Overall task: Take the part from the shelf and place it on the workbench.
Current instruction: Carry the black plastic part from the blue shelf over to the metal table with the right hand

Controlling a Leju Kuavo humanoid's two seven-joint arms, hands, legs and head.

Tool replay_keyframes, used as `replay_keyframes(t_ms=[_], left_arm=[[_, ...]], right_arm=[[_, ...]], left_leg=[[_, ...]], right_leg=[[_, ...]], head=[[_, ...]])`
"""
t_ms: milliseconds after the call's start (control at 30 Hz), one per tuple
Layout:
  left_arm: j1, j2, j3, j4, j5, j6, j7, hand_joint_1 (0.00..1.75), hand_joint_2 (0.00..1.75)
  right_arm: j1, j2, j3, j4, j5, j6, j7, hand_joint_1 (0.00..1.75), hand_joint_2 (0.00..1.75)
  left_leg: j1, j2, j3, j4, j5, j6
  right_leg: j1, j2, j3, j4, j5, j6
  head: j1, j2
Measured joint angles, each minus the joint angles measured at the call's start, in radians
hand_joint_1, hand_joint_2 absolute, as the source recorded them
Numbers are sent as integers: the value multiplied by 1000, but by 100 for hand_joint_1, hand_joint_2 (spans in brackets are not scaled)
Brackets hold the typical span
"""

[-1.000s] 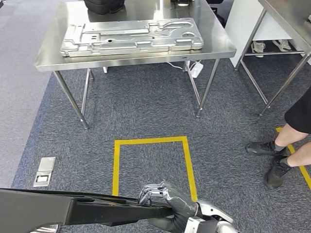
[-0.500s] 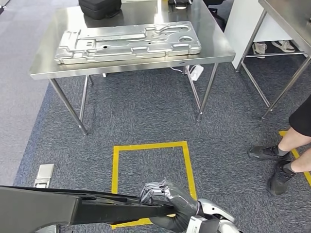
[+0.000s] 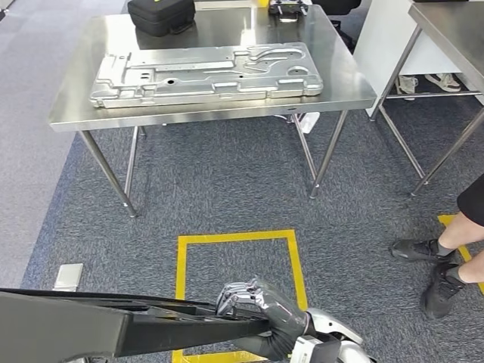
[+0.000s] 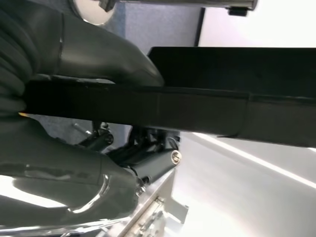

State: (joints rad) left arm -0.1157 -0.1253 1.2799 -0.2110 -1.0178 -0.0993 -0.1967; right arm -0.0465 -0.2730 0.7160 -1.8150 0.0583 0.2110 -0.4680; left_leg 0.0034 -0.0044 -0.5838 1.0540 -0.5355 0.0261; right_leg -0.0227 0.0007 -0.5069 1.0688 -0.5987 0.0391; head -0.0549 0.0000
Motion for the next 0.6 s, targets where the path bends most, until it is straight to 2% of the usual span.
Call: replay_keyframes(t_ms=[67, 133, 167, 200, 233, 300, 333, 367, 433, 500, 533, 600], left_arm=[[-3, 1, 0, 0, 0, 1, 0, 0, 175], [-5, 1, -1, 0, 0, 0, -1, 0, 175], [-4, 1, -1, 0, 0, 0, -1, 0, 175], [-3, 1, -1, 0, 0, -1, -1, 0, 175], [-3, 1, -1, 0, 0, -1, -1, 0, 175], [-4, 1, -1, 0, -1, -1, -1, 0, 175], [-5, 1, -1, 0, -1, -2, -1, 0, 175], [-6, 1, -1, 0, -1, -2, 0, 0, 175], [-6, 1, -2, 0, -2, -3, 2, 0, 175], [-7, 1, -2, 0, -2, -4, 2, 0, 175], [-9, 1, -2, 0, -2, -3, 2, 0, 175], [-14, 1, -2, 0, -2, -2, 2, 0, 175]], right_arm=[[-5, 0, 0, 0, 0, 0, -1, 175, 175], [-6, 0, 0, 2, 0, 0, -2, 175, 175], [-5, 0, 0, 3, 0, 0, -2, 175, 175], [-4, 0, 0, 4, 0, 0, -2, 175, 175], [-3, 0, 0, 4, 0, 0, -2, 175, 175], [-4, 0, 0, 5, 1, -1, -2, 175, 175], [-4, 0, 0, 6, 1, -1, -3, 175, 175], [-3, 0, 0, 7, 2, -2, -3, 175, 175], [-1, -1, 0, 7, 5, -3, -4, 175, 175], [0, 0, -1, 6, 7, -5, -6, 175, 175], [-1, 1, -1, 5, 9, -7, -7, 175, 175], [-3, 2, -1, 4, 13, -13, -9, 175, 175]], left_leg=[[3, -1, 20, -9, -5, 10], [3, -1, 33, -11, -16, 14], [3, -1, 40, -11, -23, 14], [2, -1, 48, -11, -30, 13], [2, -1, 59, -11, -38, 12], [3, -1, 82, -12, -56, 8], [3, -1, 89, -12, -63, 4], [4, -1, 92, -14, -69, -2], [4, 0, 98, -16, -71, -16], [4, 1, 104, 0, -69, -26], [5, 1, 93, 27, -72, -30], [8, 1, 34, 123, -95, -40]], right_leg=[[0, 0, -34, 68, -34, 4], [1, 0, -111, 185, -80, 6], [2, 0, -146, 226, -88, 5], [2, 0, -167, 237, -76, 4], [2, 0, -169, 208, -41, 3], [5, -1, -143, 94, 50, -5], [9, -1, -133, 43, 73, -9], [13, -2, -129, 15, 85, -16], [18, -1, -126, -3, 76, -30], [12, 0, -107, -11, 75, -42], [8, -1, -96, -15, 72, -47], [4, -1, -79, -19, 61, -53]], head=[[2, 0], [3, 0], [3, 0], [3, 0], [3, 0], [3, 0], [3, 0], [4, 0], [7, 0], [7, 0], [6, 0], [5, 0]])
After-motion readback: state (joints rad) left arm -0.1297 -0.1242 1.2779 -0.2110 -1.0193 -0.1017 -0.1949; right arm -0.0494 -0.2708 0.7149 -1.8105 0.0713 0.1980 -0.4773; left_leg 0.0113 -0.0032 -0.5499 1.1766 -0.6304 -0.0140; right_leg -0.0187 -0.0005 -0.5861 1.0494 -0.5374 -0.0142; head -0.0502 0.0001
